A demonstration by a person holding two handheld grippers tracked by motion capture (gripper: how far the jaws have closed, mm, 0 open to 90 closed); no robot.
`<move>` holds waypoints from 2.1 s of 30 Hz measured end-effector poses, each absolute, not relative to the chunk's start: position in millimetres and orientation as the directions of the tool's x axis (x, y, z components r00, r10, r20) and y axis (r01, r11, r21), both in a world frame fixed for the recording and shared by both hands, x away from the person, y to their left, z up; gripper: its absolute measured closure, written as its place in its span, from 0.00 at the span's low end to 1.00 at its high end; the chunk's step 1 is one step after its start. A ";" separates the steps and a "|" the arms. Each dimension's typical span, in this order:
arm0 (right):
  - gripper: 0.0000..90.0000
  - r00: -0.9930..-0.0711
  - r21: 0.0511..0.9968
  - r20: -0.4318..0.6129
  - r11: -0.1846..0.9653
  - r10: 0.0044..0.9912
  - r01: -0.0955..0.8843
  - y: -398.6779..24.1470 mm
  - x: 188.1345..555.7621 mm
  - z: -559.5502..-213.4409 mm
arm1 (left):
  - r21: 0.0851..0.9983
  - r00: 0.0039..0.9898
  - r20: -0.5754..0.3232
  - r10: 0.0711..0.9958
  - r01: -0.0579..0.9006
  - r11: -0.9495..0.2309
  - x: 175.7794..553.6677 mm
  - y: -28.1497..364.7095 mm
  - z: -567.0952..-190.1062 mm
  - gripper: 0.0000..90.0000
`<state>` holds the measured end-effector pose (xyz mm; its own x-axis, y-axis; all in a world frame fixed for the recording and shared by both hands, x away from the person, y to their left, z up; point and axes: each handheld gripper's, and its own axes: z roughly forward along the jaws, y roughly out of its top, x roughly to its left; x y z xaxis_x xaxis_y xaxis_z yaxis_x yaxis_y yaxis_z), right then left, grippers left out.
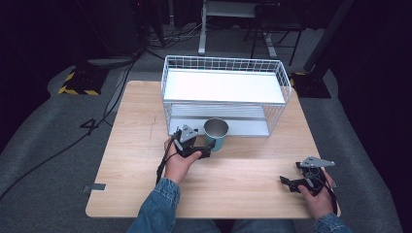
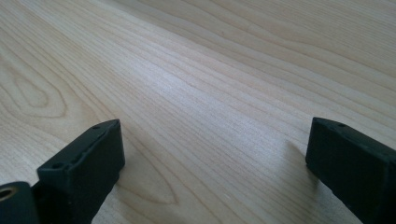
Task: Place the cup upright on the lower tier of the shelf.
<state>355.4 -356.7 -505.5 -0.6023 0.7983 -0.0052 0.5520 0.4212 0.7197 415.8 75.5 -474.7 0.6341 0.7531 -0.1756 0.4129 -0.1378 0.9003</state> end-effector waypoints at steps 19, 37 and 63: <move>0.05 -0.602 0.720 -0.005 0.421 0.798 0.552 -356.6 355.4 -505.5 | 0.895 0.611 -0.115 0.783 0.406 -0.186 427.3 40.4 -493.3 0.17; 0.05 -0.603 0.720 -0.006 0.422 0.798 0.551 -356.7 355.4 -505.5 | 0.900 0.604 -0.092 0.792 0.390 -0.193 431.2 38.2 -496.4 0.22; 0.05 -0.603 0.720 -0.006 0.422 0.798 0.551 -356.7 355.4 -505.5 | 0.911 0.611 -0.074 0.788 0.363 -0.196 438.3 37.9 -465.0 0.22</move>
